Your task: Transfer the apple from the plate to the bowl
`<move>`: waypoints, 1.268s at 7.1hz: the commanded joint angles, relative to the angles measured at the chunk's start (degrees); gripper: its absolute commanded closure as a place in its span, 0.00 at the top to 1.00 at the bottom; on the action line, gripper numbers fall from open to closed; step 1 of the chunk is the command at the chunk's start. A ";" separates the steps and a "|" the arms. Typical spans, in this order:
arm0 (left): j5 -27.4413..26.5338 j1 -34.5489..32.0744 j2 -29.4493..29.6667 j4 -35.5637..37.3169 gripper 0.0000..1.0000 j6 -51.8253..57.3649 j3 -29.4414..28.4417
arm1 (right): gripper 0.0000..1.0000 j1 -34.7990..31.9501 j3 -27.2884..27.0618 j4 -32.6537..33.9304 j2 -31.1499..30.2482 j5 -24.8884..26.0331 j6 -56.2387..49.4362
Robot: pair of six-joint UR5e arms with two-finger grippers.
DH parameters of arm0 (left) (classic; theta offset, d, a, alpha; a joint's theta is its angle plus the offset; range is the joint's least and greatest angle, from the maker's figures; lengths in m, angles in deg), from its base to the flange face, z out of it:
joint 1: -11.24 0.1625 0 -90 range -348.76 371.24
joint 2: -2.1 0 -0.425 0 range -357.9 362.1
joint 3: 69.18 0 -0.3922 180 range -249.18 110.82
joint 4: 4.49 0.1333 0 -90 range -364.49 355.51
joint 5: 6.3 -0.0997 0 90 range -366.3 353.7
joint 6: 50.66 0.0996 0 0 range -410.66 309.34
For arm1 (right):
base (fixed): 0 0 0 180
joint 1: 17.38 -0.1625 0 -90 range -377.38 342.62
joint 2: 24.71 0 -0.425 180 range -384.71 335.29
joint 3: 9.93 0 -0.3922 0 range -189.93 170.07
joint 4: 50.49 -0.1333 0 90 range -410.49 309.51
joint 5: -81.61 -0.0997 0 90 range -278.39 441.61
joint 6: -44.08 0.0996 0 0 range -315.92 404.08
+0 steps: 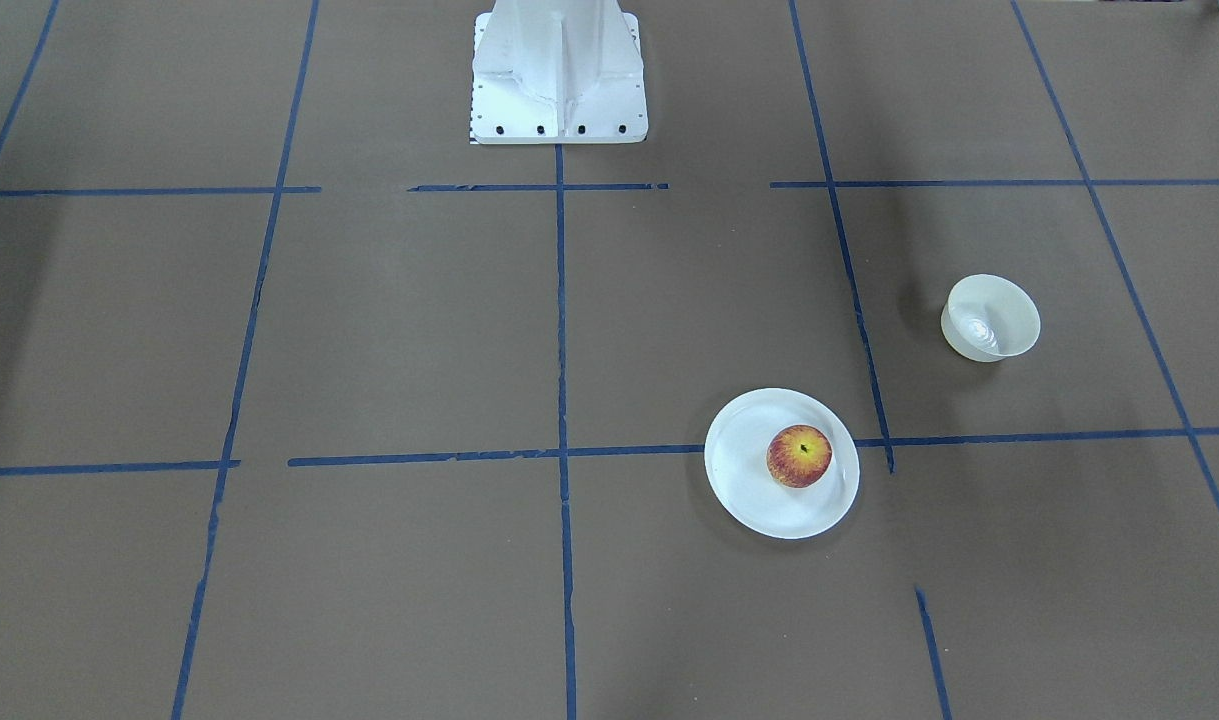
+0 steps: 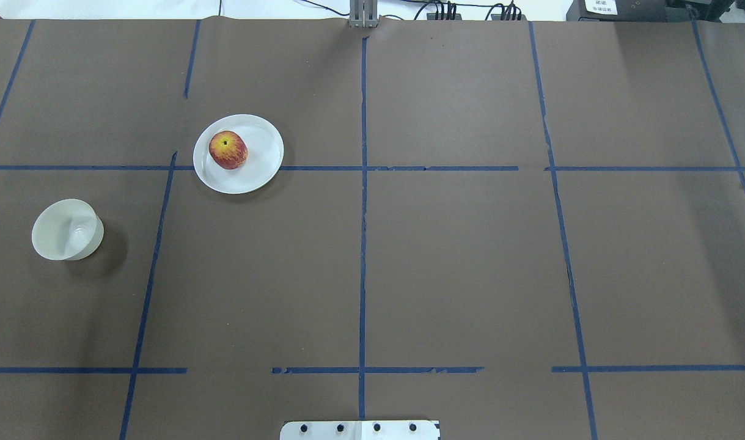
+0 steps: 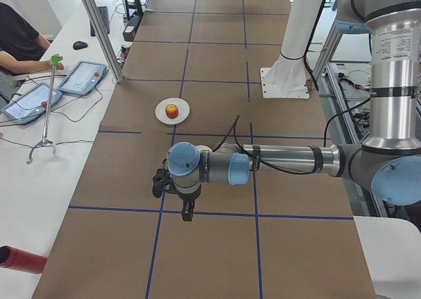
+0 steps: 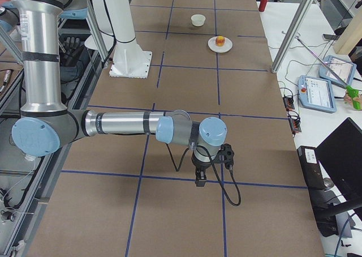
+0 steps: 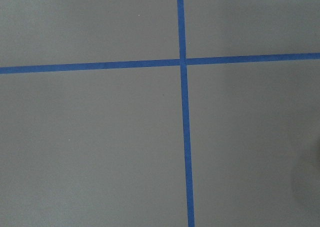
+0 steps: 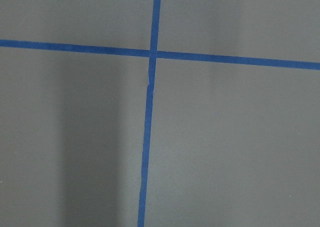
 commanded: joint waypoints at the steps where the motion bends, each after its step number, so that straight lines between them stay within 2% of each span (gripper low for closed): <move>1: 0.09 0.05 0.54 -2.89 1.00 -0.69 -0.47 | 1.00 0.00 0.00 0.00 0.00 0.00 0.00; 3: 0.17 3.80 6.31 -3.00 1.00 -1.05 0.48 | 1.00 0.00 0.00 0.00 0.00 0.00 0.00; 6: -0.44 12.15 14.93 -3.00 1.00 -22.70 3.73 | 1.00 0.00 0.00 0.00 0.00 0.00 0.00; 7: -3.14 15.92 16.96 -2.74 1.00 -28.07 6.53 | 1.00 0.00 0.00 0.00 0.00 0.00 0.00; 8: -6.56 19.87 19.77 -2.65 1.00 -32.12 7.16 | 1.00 0.00 0.00 0.00 0.00 0.00 0.00; 9: -7.11 22.35 21.62 -2.65 1.00 -34.34 6.65 | 1.00 0.00 0.00 0.00 0.00 0.00 0.00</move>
